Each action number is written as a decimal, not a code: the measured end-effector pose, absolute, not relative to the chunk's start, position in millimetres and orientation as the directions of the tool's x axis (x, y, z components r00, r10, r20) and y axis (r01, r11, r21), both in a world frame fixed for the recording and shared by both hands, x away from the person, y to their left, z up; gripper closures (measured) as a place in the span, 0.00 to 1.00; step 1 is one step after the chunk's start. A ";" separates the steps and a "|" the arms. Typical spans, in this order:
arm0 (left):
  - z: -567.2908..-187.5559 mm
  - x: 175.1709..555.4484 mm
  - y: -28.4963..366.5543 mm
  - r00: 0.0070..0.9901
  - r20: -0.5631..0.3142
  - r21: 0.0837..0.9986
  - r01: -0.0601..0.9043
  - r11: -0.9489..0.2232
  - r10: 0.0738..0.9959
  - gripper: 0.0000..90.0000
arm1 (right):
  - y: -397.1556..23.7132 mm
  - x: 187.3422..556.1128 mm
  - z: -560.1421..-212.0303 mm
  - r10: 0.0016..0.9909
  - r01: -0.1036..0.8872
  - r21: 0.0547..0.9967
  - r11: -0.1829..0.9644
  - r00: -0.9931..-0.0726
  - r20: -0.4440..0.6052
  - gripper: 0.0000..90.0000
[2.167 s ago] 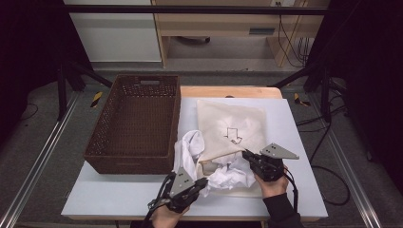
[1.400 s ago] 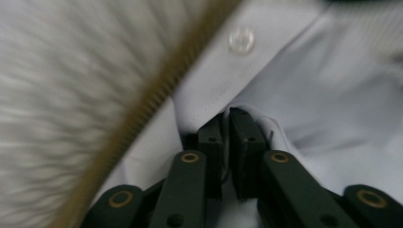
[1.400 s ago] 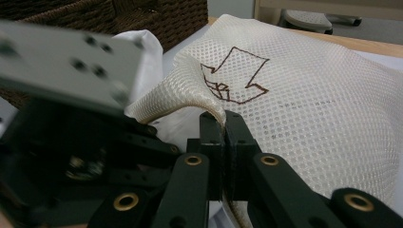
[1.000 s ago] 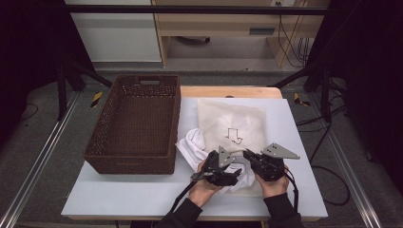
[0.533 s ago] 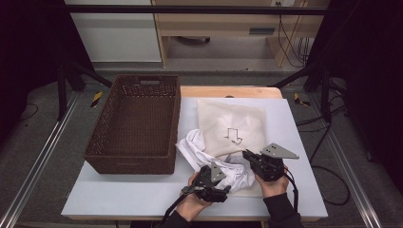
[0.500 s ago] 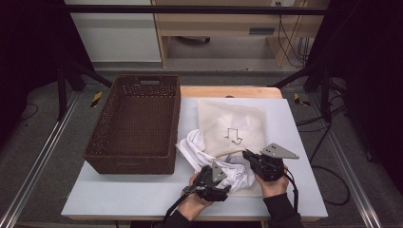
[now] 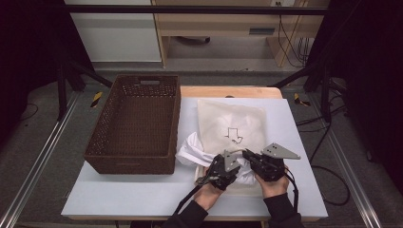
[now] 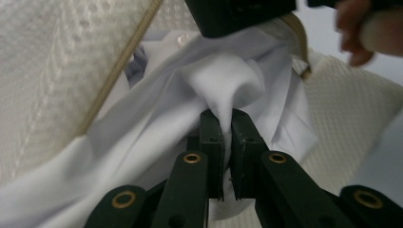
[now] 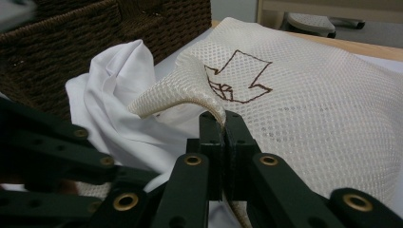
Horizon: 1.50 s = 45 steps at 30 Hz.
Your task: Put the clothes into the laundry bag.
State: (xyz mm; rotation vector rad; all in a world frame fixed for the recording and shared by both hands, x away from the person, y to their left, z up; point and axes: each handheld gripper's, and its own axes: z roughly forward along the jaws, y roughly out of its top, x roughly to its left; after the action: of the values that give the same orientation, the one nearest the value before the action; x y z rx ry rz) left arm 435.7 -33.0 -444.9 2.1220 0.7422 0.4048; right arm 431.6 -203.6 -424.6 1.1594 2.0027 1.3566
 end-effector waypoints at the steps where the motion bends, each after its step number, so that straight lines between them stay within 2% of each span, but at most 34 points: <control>1: -446.6 439.6 -35.6 0.770 0.025 0.796 0.370 -0.479 0.638 0.93 | -204.7 431.5 -424.2 0.837 0.386 0.909 0.158 -0.541 0.084 0.98; 7: -470.4 468.4 -50.3 0.737 0.058 0.789 0.379 -0.483 0.674 0.92 | -205.1 431.6 -424.3 0.836 0.389 0.908 0.157 -0.542 0.088 0.98; 12: -475.2 475.1 -50.2 0.730 0.041 0.803 0.382 -0.456 0.683 0.88 | -205.0 432.4 -426.1 0.838 0.396 0.903 0.163 -0.539 0.085 0.98; 14: -470.7 470.3 -45.4 0.740 0.020 0.798 0.393 -0.457 0.672 0.79 | -205.5 433.1 -427.3 0.839 0.400 0.902 0.165 -0.538 0.085 0.98; 16: -462.4 460.6 -36.8 0.748 0.003 0.799 0.398 -0.452 0.664 0.64 | -204.9 433.2 -427.8 0.838 0.403 0.901 0.164 -0.538 0.088 0.98; 17: -457.3 455.0 -31.3 0.757 -0.008 0.802 0.395 -0.448 0.654 0.53 | -204.9 433.2 -428.0 0.839 0.402 0.900 0.166 -0.538 0.085 0.98; 19: -446.3 441.9 -18.2 0.763 0.009 0.807 0.376 -0.455 0.647 0.43 | -205.1 433.1 -427.8 0.839 0.401 0.901 0.165 -0.538 0.086 0.98; 26: -418.2 423.1 39.9 0.712 0.101 0.820 0.336 -0.463 0.695 0.35 | -204.6 432.8 -427.7 0.841 0.401 0.900 0.167 -0.535 0.082 0.98; 28: -418.3 425.5 52.4 0.690 0.129 0.807 0.345 -0.480 0.712 0.34 | -204.7 433.0 -427.9 0.840 0.401 0.900 0.170 -0.536 0.081 0.98; 32: -431.4 432.8 61.8 0.678 0.132 0.773 0.387 -0.504 0.723 0.31 | -204.5 433.7 -428.6 0.839 0.402 0.900 0.171 -0.538 0.081 0.98; 34: -442.5 437.8 60.2 0.673 0.130 0.756 0.408 -0.512 0.728 0.32 | -204.6 433.7 -428.8 0.839 0.401 0.899 0.173 -0.538 0.078 0.98; 35: -446.7 439.8 60.0 0.669 0.119 0.753 0.421 -0.506 0.734 0.36 | -204.5 433.6 -428.7 0.839 0.402 0.899 0.172 -0.538 0.080 0.98; 36: -450.3 440.3 61.1 0.663 0.107 0.763 0.423 -0.488 0.741 0.41 | -204.6 433.5 -428.6 0.839 0.402 0.900 0.172 -0.538 0.080 0.98; 37: -450.4 440.0 62.4 0.662 0.099 0.770 0.422 -0.478 0.743 0.54 | -204.9 433.5 -428.6 0.839 0.401 0.900 0.172 -0.538 0.079 0.98; 38: -449.4 439.4 63.5 0.662 0.095 0.775 0.420 -0.473 0.744 0.60 | -205.1 433.5 -428.5 0.840 0.402 0.899 0.172 -0.537 0.079 0.98; 43: -432.9 433.1 72.2 0.662 0.086 0.814 0.384 -0.435 0.745 0.88 | -205.8 433.6 -428.3 0.840 0.400 0.900 0.171 -0.537 0.080 0.98; 45: -424.9 430.1 73.9 0.668 0.073 0.829 0.372 -0.417 0.741 0.94 | -205.4 433.5 -428.1 0.840 0.400 0.901 0.171 -0.538 0.079 0.98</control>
State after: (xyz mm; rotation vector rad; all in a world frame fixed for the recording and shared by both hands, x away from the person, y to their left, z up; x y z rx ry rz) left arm 430.1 73.9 -424.9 2.0388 0.8594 0.5540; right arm 433.5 -205.4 -428.1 1.1683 2.0138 1.3351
